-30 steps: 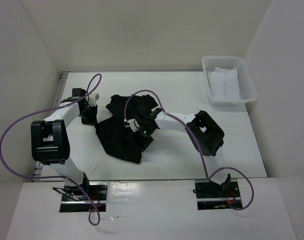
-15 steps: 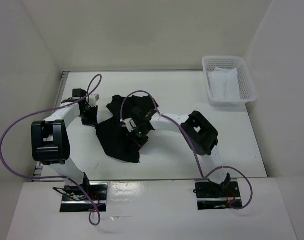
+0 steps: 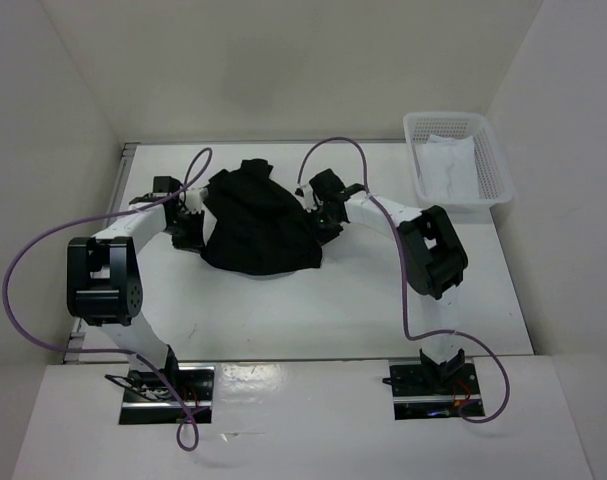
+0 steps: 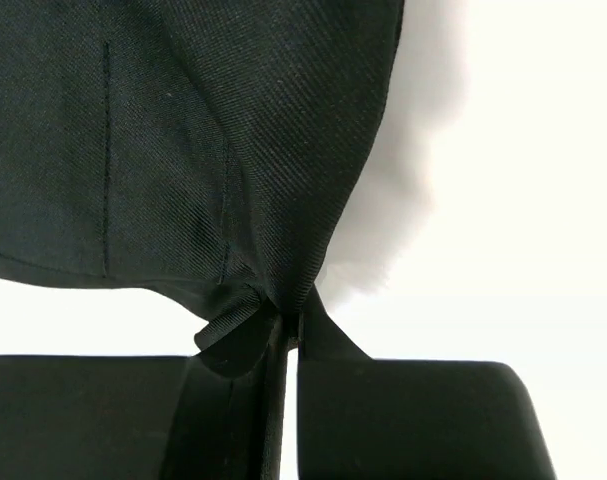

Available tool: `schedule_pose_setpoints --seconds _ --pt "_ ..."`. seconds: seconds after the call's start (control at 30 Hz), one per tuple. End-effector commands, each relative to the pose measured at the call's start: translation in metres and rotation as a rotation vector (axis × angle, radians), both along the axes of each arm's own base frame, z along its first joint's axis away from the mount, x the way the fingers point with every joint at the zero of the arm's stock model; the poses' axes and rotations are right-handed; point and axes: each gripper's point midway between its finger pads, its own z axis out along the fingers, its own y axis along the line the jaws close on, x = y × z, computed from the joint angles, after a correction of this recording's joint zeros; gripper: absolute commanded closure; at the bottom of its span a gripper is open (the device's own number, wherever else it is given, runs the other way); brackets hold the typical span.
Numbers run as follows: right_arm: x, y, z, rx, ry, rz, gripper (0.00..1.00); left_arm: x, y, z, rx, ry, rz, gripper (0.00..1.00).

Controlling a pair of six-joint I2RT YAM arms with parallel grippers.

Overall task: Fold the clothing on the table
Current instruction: Flatten the skirt out

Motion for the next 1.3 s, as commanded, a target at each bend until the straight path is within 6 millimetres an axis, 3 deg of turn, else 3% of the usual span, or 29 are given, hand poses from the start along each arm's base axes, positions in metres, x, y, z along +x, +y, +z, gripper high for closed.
schedule_pose_setpoints --seconds 0.0,0.03,0.2,0.3,0.4,0.57,0.73,1.1,1.27 --pt "0.016 -0.013 0.014 -0.057 -0.107 -0.020 1.00 0.011 -0.017 0.002 -0.058 -0.010 -0.038 1.00" --pt "0.017 -0.014 0.014 -0.065 -0.111 -0.025 1.00 0.015 -0.020 0.001 -0.058 -0.016 -0.047 1.00" --pt "0.025 -0.029 0.024 -0.104 -0.167 -0.068 0.32 0.019 -0.024 -0.001 -0.061 -0.023 -0.050 1.00" --pt "0.037 -0.048 0.037 -0.155 -0.242 -0.151 0.23 0.018 -0.028 -0.001 -0.061 -0.023 -0.059 1.00" --pt "0.038 -0.060 0.048 -0.161 -0.250 -0.187 0.23 0.018 -0.028 -0.001 -0.061 -0.023 -0.059 1.00" --pt "0.020 -0.050 0.058 -0.078 -0.214 -0.150 0.24 0.019 -0.028 0.002 -0.061 -0.032 -0.059 1.00" --pt "0.002 -0.048 0.044 -0.064 -0.140 -0.118 0.27 0.016 -0.029 0.000 -0.070 -0.023 -0.063 1.00" --pt "-0.011 -0.046 0.025 -0.061 -0.062 -0.092 0.27 0.006 -0.026 -0.004 -0.054 0.005 -0.055 1.00" --pt "-0.022 -0.031 0.017 -0.067 -0.044 -0.038 0.29 0.004 -0.025 -0.004 -0.045 0.005 -0.052 1.00"
